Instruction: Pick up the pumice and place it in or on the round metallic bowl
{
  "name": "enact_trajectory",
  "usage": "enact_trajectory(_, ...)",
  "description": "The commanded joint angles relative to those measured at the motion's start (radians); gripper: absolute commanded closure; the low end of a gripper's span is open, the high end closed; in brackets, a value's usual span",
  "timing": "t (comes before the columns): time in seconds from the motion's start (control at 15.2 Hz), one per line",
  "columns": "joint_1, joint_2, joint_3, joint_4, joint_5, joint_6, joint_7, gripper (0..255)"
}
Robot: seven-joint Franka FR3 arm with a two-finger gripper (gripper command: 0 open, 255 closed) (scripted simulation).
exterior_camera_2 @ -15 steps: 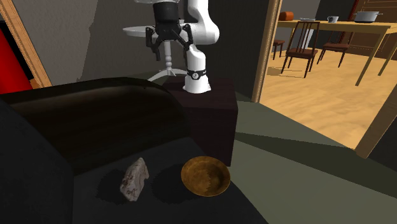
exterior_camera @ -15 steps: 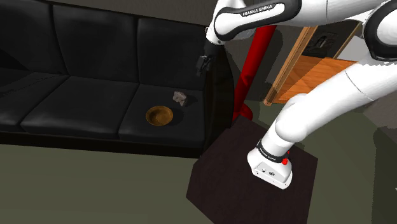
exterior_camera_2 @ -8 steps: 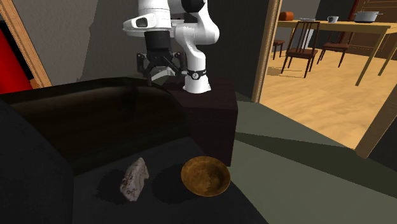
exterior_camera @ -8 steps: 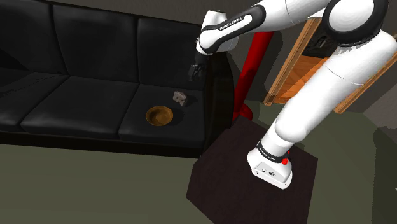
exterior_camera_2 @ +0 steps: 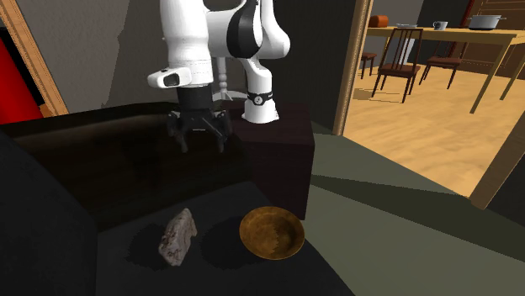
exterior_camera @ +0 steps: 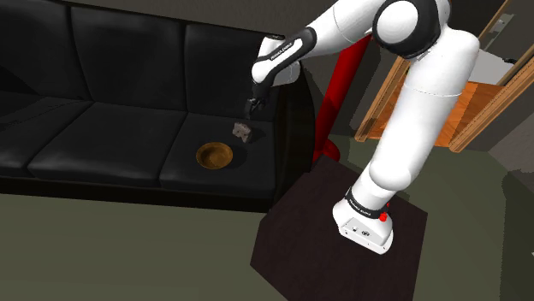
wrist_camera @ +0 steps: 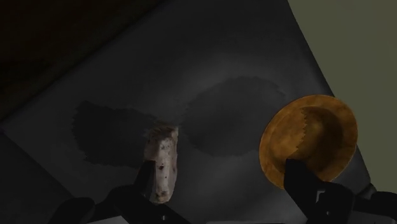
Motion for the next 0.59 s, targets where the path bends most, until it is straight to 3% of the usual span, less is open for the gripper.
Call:
enact_trajectory(0.0,-0.006,0.085,0.0,0.052,0.008,0.031,-0.012,0)
enact_trajectory(0.53,-0.036,0.399,0.004,0.305,0.018,0.083,-0.038,0)
